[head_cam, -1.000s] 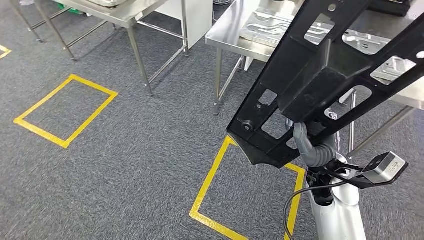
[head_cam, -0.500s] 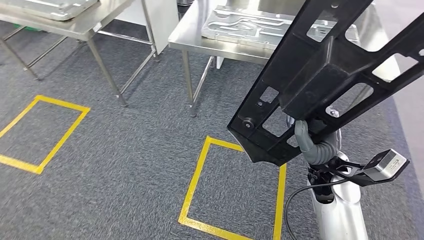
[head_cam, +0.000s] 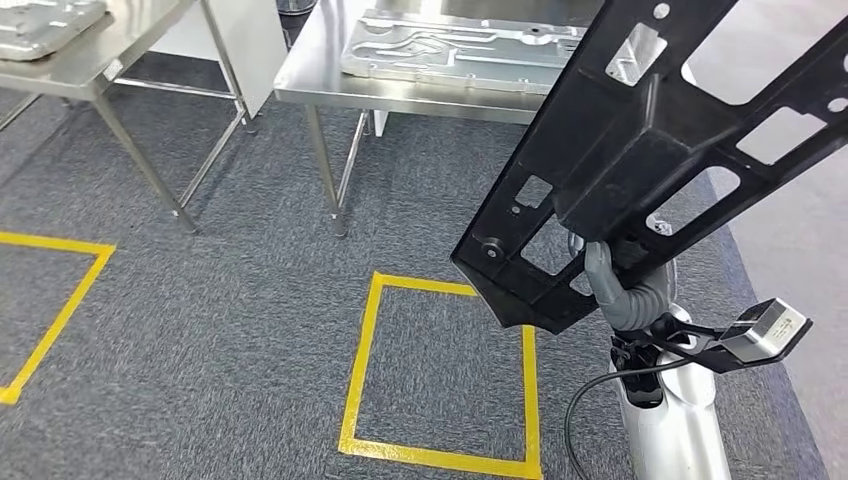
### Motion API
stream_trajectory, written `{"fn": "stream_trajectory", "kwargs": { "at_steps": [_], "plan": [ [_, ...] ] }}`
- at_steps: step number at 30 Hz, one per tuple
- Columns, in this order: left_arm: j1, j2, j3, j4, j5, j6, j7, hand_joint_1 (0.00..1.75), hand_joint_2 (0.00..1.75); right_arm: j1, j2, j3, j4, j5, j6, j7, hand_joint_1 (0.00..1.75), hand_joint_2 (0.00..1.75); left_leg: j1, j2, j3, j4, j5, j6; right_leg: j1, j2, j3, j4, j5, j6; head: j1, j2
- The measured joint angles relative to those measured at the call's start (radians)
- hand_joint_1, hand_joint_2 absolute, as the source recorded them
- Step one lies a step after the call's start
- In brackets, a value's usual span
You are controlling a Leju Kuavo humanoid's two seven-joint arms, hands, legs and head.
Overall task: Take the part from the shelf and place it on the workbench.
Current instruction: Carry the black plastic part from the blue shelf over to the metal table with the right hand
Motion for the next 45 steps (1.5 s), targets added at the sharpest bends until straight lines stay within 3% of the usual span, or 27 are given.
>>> {"fn": "stream_trajectory", "kwargs": {
  "at_steps": [1, 3, 5, 6, 7, 9, 11, 12, 14, 16, 18, 20, 21, 23, 24, 26, 27, 28, 30, 32, 34, 37, 39, 41, 42, 43, 45],
  "plan": [
    [0.0, 0.0, 0.0, 0.0, 0.0, 0.0, 0.0, 0.0, 1.75, -0.001, 0.0, 0.0, 0.0, 0.0, 0.0, 0.0, 1.75, 1.75, -0.002, 0.008, 0.002, 0.002, -0.003, -0.005, 0.003, -0.014, 0.032, -0.06, 0.019, -0.007, 0.0, 0.0],
    [-0.001, 0.0, 0.0, 0.0, 0.0, 0.0, 0.0, 0.0, 1.75, -0.001, 0.0, 0.0, 0.0, 0.0, 0.0, 0.0, 1.75, 1.75, -0.007, 0.022, 0.006, 0.003, -0.009, -0.016, 0.01, -0.024, 0.053, -0.106, 0.027, -0.022, 0.0, 0.0],
    [-0.003, 0.0, 0.0, 0.0, 0.0, 0.0, 0.0, 0.0, 1.75, -0.001, 0.0, 0.0, 0.0, 0.0, 0.0, 0.0, 1.75, 1.75, -0.007, 0.033, 0.01, 0.003, -0.014, -0.028, 0.009, -0.004, 0.052, -0.107, 0.03, -0.035, 0.0, 0.0],
    [-0.004, 0.0, 0.0, 0.0, 0.0, 0.0, 0.0, 0.0, 1.75, -0.002, 0.0, 0.0, 0.0, 0.0, 0.0, 0.0, 1.75, 1.75, -0.005, 0.023, 0.008, 0.012, -0.023, -0.034, 0.007, 0.006, 0.053, -0.11, 0.033, -0.041, 0.0, 0.0],
    [-0.005, 0.0, 0.0, 0.0, 0.0, 0.0, 0.0, 0.0, 1.75, -0.003, 0.0, 0.0, 0.0, 0.0, 0.0, 0.0, 1.75, 1.75, -0.003, 0.003, -0.002, 0.039, -0.042, -0.039, 0.004, 0.015, 0.054, -0.114, 0.035, -0.047, 0.0, 0.0],
    [-0.004, 0.0, 0.0, 0.0, 0.002, 0.0, -0.001, 0.0, 1.75, -0.005, 0.0, 0.001, 0.0, 0.0, 0.0, 0.0, 1.75, 1.75, 0.0, -0.045, -0.053, 0.155, -0.105, -0.046, 0.001, 0.033, 0.055, -0.116, 0.037, -0.055, 0.0, 0.0],
    [-0.004, 0.0, 0.0, 0.0, 0.006, 0.0, -0.003, 0.0, 1.75, -0.006, -0.001, 0.001, 0.002, 0.0, 0.0, -0.001, 1.75, 1.75, 0.001, -0.06, -0.115, 0.282, -0.15, -0.048, 0.003, 0.055, 0.055, -0.115, 0.037, -0.057, 0.0, 0.0],
    [-0.005, 0.0, 0.001, 0.0, 0.007, 0.0, -0.004, 0.0, 1.75, -0.006, -0.001, 0.002, 0.003, 0.0, 0.0, -0.003, 1.75, 1.75, 0.001, -0.061, -0.127, 0.301, -0.144, -0.047, 0.003, 0.068, 0.055, -0.114, 0.036, -0.057, 0.0, 0.0],
    [-0.007, 0.001, 0.001, 0.0, 0.008, 0.0, -0.005, 0.0, 1.75, -0.006, -0.001, 0.002, 0.005, 0.0, 0.0, -0.009, 1.75, 1.75, 0.001, -0.069, -0.096, 0.221, -0.079, -0.042, 0.004, 0.093, 0.058, -0.111, 0.035, -0.055, 0.0, 0.0],
    [-0.007, 0.002, 0.002, 0.0, 0.01, 0.0, -0.006, 0.0, 1.75, -0.009, -0.001, 0.004, 0.006, 0.0, 0.0, -0.014, 1.75, 1.75, 0.004, -0.107, -0.04, 0.083, -0.015, -0.033, 0.004, 0.116, 0.057, -0.107, 0.034, -0.05, 0.0, 0.0],
    [-0.007, 0.002, 0.004, 0.0, 0.012, 0.0, -0.007, 0.0, 1.75, -0.018, -0.001, 0.008, 0.007, 0.005, 0.0, -0.011, 1.75, 1.75, 0.005, -0.134, -0.017, 0.021, -0.001, -0.024, 0.004, 0.133, 0.05, -0.103, 0.035, -0.038, 0.0, 0.0],
    [-0.008, 0.002, 0.005, 0.0, 0.015, -0.002, -0.009, 0.0, 1.75, -0.028, -0.001, 0.012, 0.007, 0.021, -0.003, 0.004, 1.75, 1.75, 0.004, -0.124, -0.014, 0.015, 0.0, -0.012, 0.001, 0.147, 0.044, -0.105, 0.039, -0.024, 0.0, 0.0],
    [-0.008, 0.002, 0.005, 0.0, 0.016, -0.004, -0.01, 0.0, 1.75, -0.032, 0.0, 0.012, 0.007, 0.031, -0.004, 0.015, 1.75, 1.75, 0.004, -0.117, -0.011, 0.011, 0.003, -0.005, 0.001, 0.138, 0.041, -0.1, 0.035, -0.018, 0.0, 0.0],
    [-0.007, 0.002, 0.005, 0.0, 0.018, -0.007, -0.013, 0.0, 1.75, -0.039, 0.001, 0.014, 0.008, 0.043, -0.008, 0.028, 1.75, 1.75, 0.007, -0.104, -0.008, 0.002, 0.009, 0.009, 0.002, 0.092, 0.011, -0.038, -0.002, -0.01, 0.0, 0.0],
    [-0.005, 0.003, 0.006, 0.0, 0.017, -0.008, -0.015, 0.0, 1.75, -0.04, 0.002, 0.014, 0.008, 0.045, -0.01, 0.03, 1.75, 1.75, 0.005, -0.099, -0.008, 0.001, 0.008, 0.013, 0.003, 0.064, -0.019, 0.024, -0.032, -0.007, 0.0, 0.0],
    [0.001, 0.003, 0.006, 0.0, 0.017, -0.008, -0.017, 0.0, 1.75, -0.036, 0.003, 0.013, 0.009, 0.048, -0.014, 0.025, 1.75, 1.75, 0.004, -0.089, -0.007, 0.001, 0.001, 0.015, 0.002, 0.041, -0.088, 0.156, -0.079, -0.002, 0.0, 0.0],
    [0.004, 0.003, 0.006, 0.0, 0.017, -0.008, -0.019, 0.0, 1.75, -0.032, 0.003, 0.013, 0.01, 0.048, -0.014, 0.021, 1.75, 1.75, 0.003, -0.085, -0.004, 0.001, -0.005, 0.014, 0.002, 0.038, -0.104, 0.184, -0.078, -0.001, 0.0, 0.0],
    [0.007, 0.003, 0.007, 0.0, 0.018, -0.008, -0.021, 0.0, 1.75, -0.029, 0.003, 0.012, 0.012, 0.048, -0.012, 0.017, 1.75, 1.75, 0.003, -0.081, 0.001, 0.001, -0.01, 0.012, 0.002, 0.037, -0.101, 0.174, -0.058, -0.001, 0.0, 0.0],
    [0.009, 0.002, 0.009, 0.0, 0.019, -0.007, -0.026, 0.0, 1.75, -0.029, 0.003, 0.011, 0.014, 0.05, -0.006, 0.01, 1.75, 1.75, 0.003, -0.072, 0.017, 0.001, -0.023, 0.007, 0.002, 0.032, -0.038, 0.048, 0.015, -0.006, 0.0, 0.0],
    [0.009, 0.001, 0.013, 0.0, 0.021, -0.006, -0.031, 0.0, 1.75, -0.035, 0.003, 0.011, 0.016, 0.053, -0.001, 0.006, 1.75, 1.75, 0.0, -0.064, 0.031, 0.0, -0.038, -0.003, 0.009, 0.026, 0.027, -0.072, 0.043, -0.016, 0.0, 0.0],
    [0.008, 0.0, 0.017, 0.0, 0.021, -0.006, -0.033, 0.0, 1.75, -0.04, 0.004, 0.011, 0.017, 0.055, 0.0, 0.006, 1.75, 1.75, -0.003, -0.058, 0.041, -0.005, -0.052, -0.014, 0.016, 0.026, 0.047, -0.103, 0.024, -0.03, 0.0, 0.0],
    [0.006, 0.0, 0.02, 0.0, 0.021, -0.004, -0.034, 0.0, 1.75, -0.041, 0.004, 0.009, 0.017, 0.055, 0.0, 0.007, 1.75, 1.75, -0.004, -0.054, 0.058, 0.007, -0.072, -0.029, 0.01, 0.033, 0.079, -0.118, 0.007, -0.049, -0.001, 0.0],
    [0.007, 0.0, 0.021, 0.0, 0.02, -0.004, -0.033, 0.0, 1.75, -0.042, 0.003, 0.008, 0.017, 0.054, 0.0, 0.007, 1.75, 1.75, -0.002, -0.058, 0.005, 0.112, -0.102, -0.034, 0.007, 0.034, 0.113, -0.131, -0.01, -0.059, -0.001, 0.0],
    [0.01, 0.0, 0.022, 0.0, 0.022, -0.004, -0.034, 0.0, 1.75, -0.041, 0.002, 0.007, 0.018, 0.053, 0.0, 0.007, 1.75, 1.75, -0.001, -0.06, -0.102, 0.261, -0.129, -0.036, 0.008, 0.034, 0.146, -0.134, -0.038, -0.064, -0.002, 0.0],
    [0.01, 0.0, 0.023, 0.0, 0.023, -0.004, -0.034, 0.0, 1.75, -0.04, 0.002, 0.007, 0.019, 0.053, 0.0, 0.008, 1.75, 1.75, -0.001, -0.061, -0.147, 0.303, -0.118, -0.036, 0.008, 0.036, 0.165, -0.135, -0.054, -0.065, -0.002, 0.0],
    [0.009, 0.0, 0.024, 0.0, 0.024, -0.004, -0.033, 0.0, 1.75, -0.038, 0.002, 0.007, 0.02, 0.053, 0.0, 0.008, 1.75, 1.75, -0.001, -0.061, -0.173, 0.301, -0.078, -0.034, 0.009, 0.038, 0.188, -0.135, -0.072, -0.064, -0.002, 0.0],
    [0.009, 0.0, 0.024, 0.0, 0.023, -0.003, -0.031, 0.0, 1.75, -0.037, 0.002, 0.007, 0.024, 0.053, 0.001, 0.009, 1.75, 1.75, -0.003, -0.062, -0.175, 0.2, 0.047, -0.027, 0.009, 0.043, 0.242, -0.14, -0.113, -0.062, -0.001, 0.0]
  ]
}}
